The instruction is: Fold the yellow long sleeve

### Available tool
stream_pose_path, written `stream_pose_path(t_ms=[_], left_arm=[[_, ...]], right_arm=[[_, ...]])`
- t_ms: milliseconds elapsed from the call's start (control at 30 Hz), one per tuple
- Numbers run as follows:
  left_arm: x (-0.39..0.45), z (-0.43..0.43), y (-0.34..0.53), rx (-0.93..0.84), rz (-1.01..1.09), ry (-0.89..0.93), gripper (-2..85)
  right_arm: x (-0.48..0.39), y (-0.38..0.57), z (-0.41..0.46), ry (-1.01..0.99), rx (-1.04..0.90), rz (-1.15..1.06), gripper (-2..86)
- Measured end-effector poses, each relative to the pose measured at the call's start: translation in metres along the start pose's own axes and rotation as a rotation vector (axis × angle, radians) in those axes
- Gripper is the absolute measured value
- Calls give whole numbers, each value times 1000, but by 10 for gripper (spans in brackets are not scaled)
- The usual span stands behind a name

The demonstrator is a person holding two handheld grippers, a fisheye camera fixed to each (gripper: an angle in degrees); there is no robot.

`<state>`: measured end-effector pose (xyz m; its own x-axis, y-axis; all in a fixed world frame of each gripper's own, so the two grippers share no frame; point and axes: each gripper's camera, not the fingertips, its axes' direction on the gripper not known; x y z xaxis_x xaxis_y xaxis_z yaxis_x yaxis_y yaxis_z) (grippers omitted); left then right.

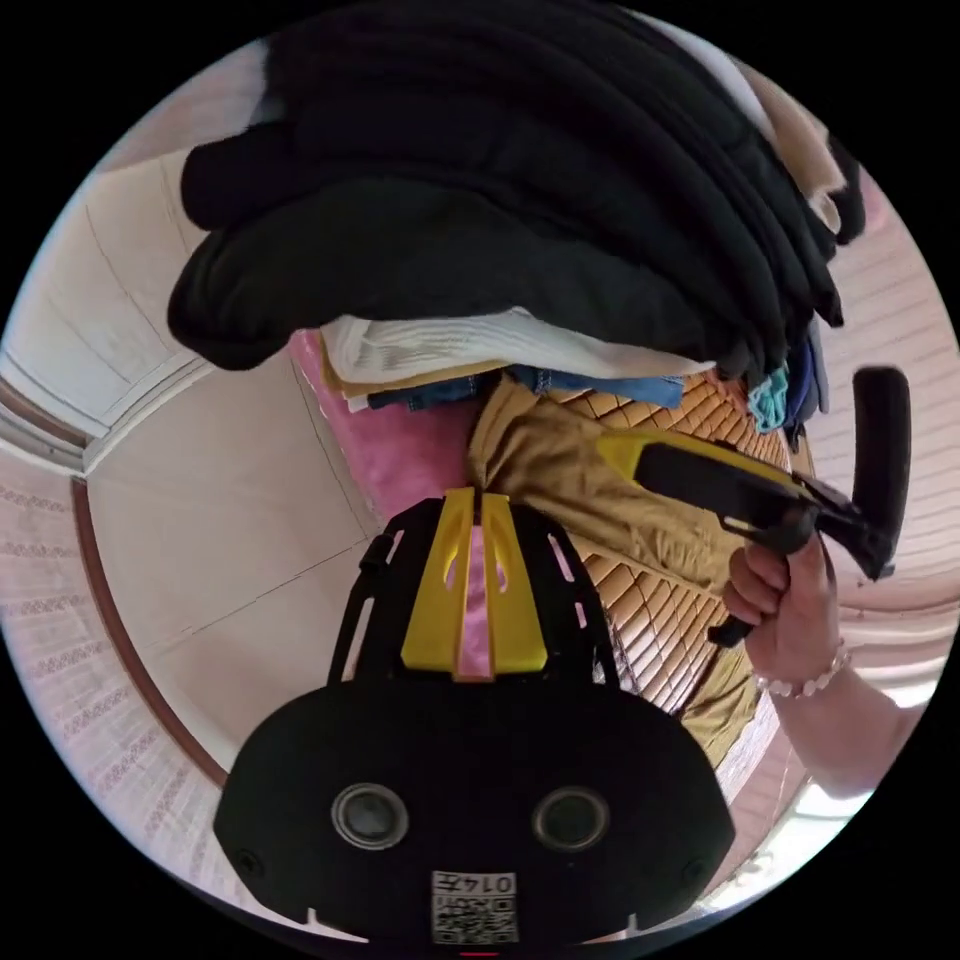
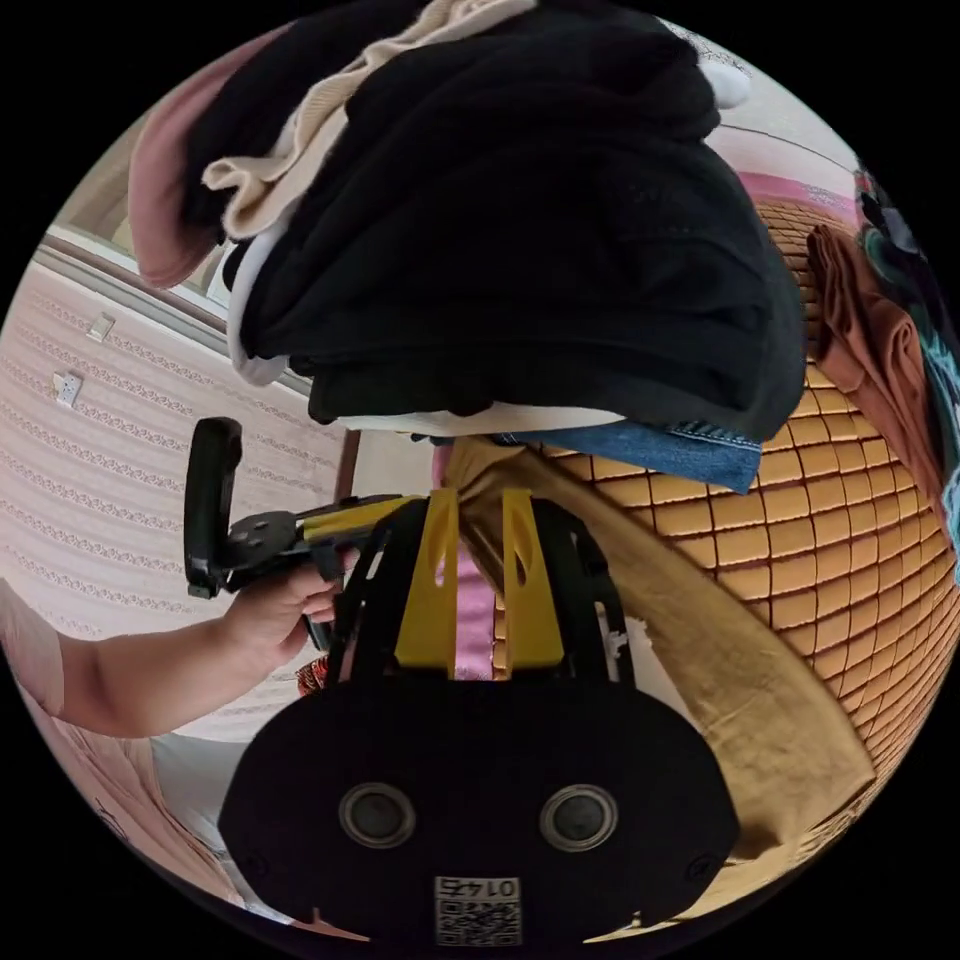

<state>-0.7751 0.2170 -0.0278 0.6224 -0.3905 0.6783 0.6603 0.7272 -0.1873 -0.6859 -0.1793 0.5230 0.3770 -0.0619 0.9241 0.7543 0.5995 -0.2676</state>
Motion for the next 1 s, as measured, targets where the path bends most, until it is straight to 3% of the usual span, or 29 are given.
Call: stream_pose_path(t_ms=[200, 333, 467, 700, 833, 1000], left_arm=[[39, 12, 20, -17, 258, -164, -10], [40, 14, 32, 36, 286, -193, -10], [44, 10, 34, 9, 293, -183, -10], [110, -33, 62, 34, 510, 271, -10], [188, -37, 98, -48, 688, 570, -10], [273, -53, 139, -109, 822, 827, -9]], right_arm=[[-18, -17, 30, -67, -69, 140, 113], [-26, -10, 46, 69, -78, 177, 16], [-15, 12, 21, -29, -43, 220, 0], [7, 156, -148, -199, 292, 292, 2], [12, 262, -238, -113, 380, 404, 3], [-9, 433, -363, -122, 640, 621, 3]])
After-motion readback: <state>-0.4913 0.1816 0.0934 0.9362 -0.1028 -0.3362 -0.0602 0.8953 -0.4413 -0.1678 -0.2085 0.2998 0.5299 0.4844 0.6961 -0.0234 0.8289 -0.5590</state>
